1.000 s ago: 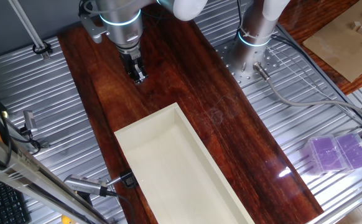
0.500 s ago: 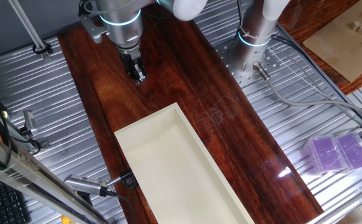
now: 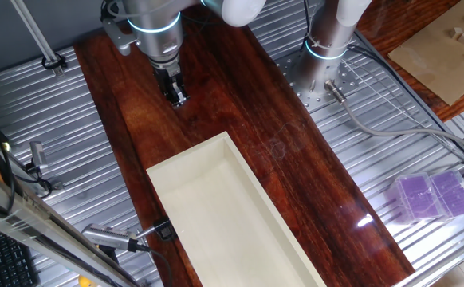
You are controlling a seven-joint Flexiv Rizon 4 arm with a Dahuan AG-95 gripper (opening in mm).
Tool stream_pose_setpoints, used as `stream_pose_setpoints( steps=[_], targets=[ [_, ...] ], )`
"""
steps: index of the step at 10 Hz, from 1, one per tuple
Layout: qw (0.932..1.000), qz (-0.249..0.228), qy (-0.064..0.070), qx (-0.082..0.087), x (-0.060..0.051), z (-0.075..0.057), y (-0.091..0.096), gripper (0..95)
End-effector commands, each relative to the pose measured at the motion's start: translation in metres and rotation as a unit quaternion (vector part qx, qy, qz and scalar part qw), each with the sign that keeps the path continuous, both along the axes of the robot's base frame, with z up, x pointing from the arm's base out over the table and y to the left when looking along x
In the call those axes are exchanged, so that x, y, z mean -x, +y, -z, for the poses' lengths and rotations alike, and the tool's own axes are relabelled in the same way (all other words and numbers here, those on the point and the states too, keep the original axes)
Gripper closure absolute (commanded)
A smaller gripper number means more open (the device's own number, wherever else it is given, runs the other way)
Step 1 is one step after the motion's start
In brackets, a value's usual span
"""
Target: Turn off the water tap
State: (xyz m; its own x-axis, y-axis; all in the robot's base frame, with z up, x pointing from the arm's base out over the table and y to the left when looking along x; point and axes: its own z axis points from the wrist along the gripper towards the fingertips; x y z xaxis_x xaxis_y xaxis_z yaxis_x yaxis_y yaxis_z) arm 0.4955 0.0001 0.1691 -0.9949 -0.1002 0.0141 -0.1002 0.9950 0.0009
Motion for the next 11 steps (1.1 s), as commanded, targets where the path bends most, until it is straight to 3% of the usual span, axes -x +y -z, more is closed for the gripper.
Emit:
stream_pose_setpoints(
  steps=[1, 11],
  targets=[
    [1.0000, 0.000, 0.000, 0.000, 0.0002, 0.0000, -0.0001, 95.0],
    [1.0000, 0.007, -0.001, -0.001, 0.0002, 0.0000, -0.0001, 95.0]
  ],
)
